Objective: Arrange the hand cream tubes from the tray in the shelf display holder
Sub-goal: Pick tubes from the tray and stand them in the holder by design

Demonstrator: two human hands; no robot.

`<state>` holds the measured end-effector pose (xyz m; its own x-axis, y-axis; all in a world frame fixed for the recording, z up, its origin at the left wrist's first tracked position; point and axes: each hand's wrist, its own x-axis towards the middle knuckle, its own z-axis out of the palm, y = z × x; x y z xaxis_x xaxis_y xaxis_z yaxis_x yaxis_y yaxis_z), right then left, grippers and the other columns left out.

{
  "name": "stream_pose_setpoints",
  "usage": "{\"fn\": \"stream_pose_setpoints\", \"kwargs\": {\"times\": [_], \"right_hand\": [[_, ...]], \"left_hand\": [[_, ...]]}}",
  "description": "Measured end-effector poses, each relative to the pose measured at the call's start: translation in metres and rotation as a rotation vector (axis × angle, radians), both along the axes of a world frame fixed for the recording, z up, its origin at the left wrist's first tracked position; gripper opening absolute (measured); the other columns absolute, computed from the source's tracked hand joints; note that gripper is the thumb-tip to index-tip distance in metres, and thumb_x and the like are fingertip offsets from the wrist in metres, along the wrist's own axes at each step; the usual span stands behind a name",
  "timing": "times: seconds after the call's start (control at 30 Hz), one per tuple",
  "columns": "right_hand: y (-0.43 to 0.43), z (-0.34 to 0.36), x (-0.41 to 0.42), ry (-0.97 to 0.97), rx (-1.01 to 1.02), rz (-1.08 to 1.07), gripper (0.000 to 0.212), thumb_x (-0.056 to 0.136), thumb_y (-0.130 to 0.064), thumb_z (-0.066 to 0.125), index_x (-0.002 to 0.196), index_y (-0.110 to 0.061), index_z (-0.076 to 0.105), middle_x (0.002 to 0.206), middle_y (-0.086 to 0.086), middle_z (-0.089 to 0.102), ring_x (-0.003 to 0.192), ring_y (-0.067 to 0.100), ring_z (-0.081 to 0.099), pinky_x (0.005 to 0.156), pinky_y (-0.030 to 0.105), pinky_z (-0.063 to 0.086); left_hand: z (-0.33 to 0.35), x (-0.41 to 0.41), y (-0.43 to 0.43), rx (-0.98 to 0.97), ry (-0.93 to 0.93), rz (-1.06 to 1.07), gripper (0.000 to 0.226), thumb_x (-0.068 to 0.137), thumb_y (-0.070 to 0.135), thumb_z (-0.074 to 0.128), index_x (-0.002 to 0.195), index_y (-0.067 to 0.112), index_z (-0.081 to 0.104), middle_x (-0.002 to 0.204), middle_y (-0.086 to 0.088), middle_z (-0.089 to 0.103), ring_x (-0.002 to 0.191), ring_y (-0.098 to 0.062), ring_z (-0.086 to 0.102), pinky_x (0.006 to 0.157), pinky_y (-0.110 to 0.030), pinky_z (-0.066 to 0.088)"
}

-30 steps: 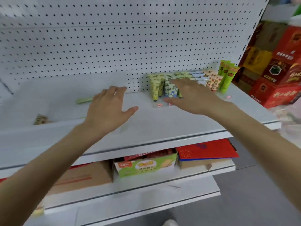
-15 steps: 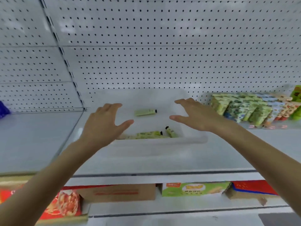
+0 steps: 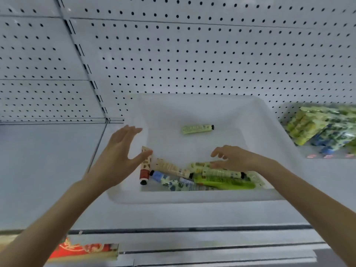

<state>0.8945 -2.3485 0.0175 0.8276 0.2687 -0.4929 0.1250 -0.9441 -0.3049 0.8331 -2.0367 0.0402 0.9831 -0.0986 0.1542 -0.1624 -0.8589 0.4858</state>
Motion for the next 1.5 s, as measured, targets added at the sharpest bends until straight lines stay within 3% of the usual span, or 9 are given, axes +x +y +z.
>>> {"fn": "stream_pose_setpoints", "kwargs": {"times": [0.3, 0.57, 0.77, 0.9, 1.0, 1.1, 1.2, 1.3, 1.5], "right_hand": [[0.003, -0.015, 0.029, 0.126, 0.188, -0.024, 0.037, 0.082, -0.048, 0.065, 0.104, -0.019, 0.064, 0.095, -0.006, 0.062, 0.087, 0.01, 0.058, 0.073, 0.021, 0.044], [0.004, -0.021, 0.031, 0.223, 0.223, -0.046, 0.032, 0.082, -0.042, 0.068, 0.1, -0.016, 0.07, 0.093, -0.007, 0.066, 0.087, 0.008, 0.058, 0.082, 0.024, 0.045], [0.004, -0.005, 0.035, 0.212, 0.449, -0.114, 0.024, 0.087, -0.028, 0.066, 0.104, -0.012, 0.062, 0.095, 0.001, 0.066, 0.083, 0.011, 0.064, 0.067, 0.017, 0.05], [0.002, 0.019, 0.035, 0.184, 0.648, -0.097, 0.019, 0.089, -0.023, 0.063, 0.106, -0.017, 0.068, 0.101, 0.0, 0.07, 0.093, 0.014, 0.066, 0.076, 0.019, 0.052], [0.003, 0.03, 0.031, 0.215, 0.737, -0.098, 0.021, 0.088, -0.015, 0.064, 0.108, -0.018, 0.068, 0.106, -0.001, 0.069, 0.095, 0.01, 0.066, 0.078, 0.016, 0.051], [0.003, 0.033, 0.028, 0.252, 0.788, -0.12, 0.021, 0.085, -0.009, 0.066, 0.106, -0.01, 0.064, 0.106, 0.003, 0.07, 0.093, 0.017, 0.069, 0.077, 0.019, 0.051], [0.004, 0.034, 0.028, 0.27, 0.818, -0.168, 0.022, 0.084, -0.009, 0.067, 0.105, -0.007, 0.061, 0.103, 0.007, 0.07, 0.089, 0.021, 0.071, 0.078, 0.022, 0.054], [0.0, 0.034, 0.03, 0.278, 0.74, -0.169, 0.027, 0.084, -0.018, 0.069, 0.109, -0.012, 0.059, 0.101, 0.005, 0.07, 0.089, 0.019, 0.071, 0.081, 0.026, 0.056], [-0.018, 0.013, 0.027, 0.331, 0.077, 0.122, 0.04, 0.076, -0.052, 0.068, 0.107, -0.027, 0.058, 0.1, -0.015, 0.061, 0.096, 0.006, 0.059, 0.091, 0.031, 0.048]], "left_hand": [[0.003, 0.043, -0.007, -0.029, 0.078, 0.018, 0.079, 0.077, 0.062, 0.046, 0.146, 0.026, 0.031, 0.155, 0.002, 0.027, 0.145, -0.011, 0.014, 0.114, -0.034, 0.018], [-0.001, 0.043, -0.005, -0.042, 0.077, 0.026, 0.078, 0.076, 0.064, 0.045, 0.144, 0.026, 0.034, 0.155, 0.003, 0.028, 0.146, -0.01, 0.014, 0.112, -0.034, 0.018], [0.001, 0.042, -0.014, 0.198, -0.036, -0.05, 0.077, 0.085, 0.073, 0.034, 0.141, 0.021, 0.04, 0.149, 0.004, 0.038, 0.142, -0.01, 0.023, 0.119, -0.039, -0.004], [0.014, 0.044, -0.058, -0.182, 0.325, -0.14, 0.075, 0.075, 0.068, 0.039, 0.139, 0.03, 0.043, 0.132, 0.021, 0.047, 0.119, 0.004, 0.043, 0.102, -0.022, 0.034], [0.009, 0.056, -0.076, -0.29, 0.55, -0.237, 0.069, 0.071, 0.07, 0.046, 0.125, 0.029, 0.06, 0.112, 0.012, 0.067, 0.1, -0.006, 0.063, 0.091, -0.033, 0.052], [0.004, 0.06, -0.083, -0.36, 0.654, -0.277, 0.053, 0.073, 0.069, 0.062, 0.106, 0.029, 0.071, 0.091, 0.0, 0.075, 0.087, -0.025, 0.07, 0.086, -0.049, 0.054], [0.001, 0.062, -0.086, -0.438, 0.698, -0.299, 0.028, 0.086, 0.035, 0.065, 0.106, 0.016, 0.07, 0.09, 0.0, 0.076, 0.082, -0.019, 0.073, 0.082, -0.031, 0.057], [-0.001, 0.062, -0.082, -0.428, 0.734, -0.307, 0.013, 0.09, 0.017, 0.062, 0.1, 0.011, 0.068, 0.091, -0.001, 0.076, 0.086, -0.015, 0.073, 0.082, -0.025, 0.055], [-0.003, 0.059, -0.078, -0.522, 0.812, -0.209, 0.012, 0.093, 0.016, 0.057, 0.1, 0.007, 0.059, 0.097, -0.002, 0.076, 0.085, -0.011, 0.072, 0.065, -0.016, 0.053]]}}
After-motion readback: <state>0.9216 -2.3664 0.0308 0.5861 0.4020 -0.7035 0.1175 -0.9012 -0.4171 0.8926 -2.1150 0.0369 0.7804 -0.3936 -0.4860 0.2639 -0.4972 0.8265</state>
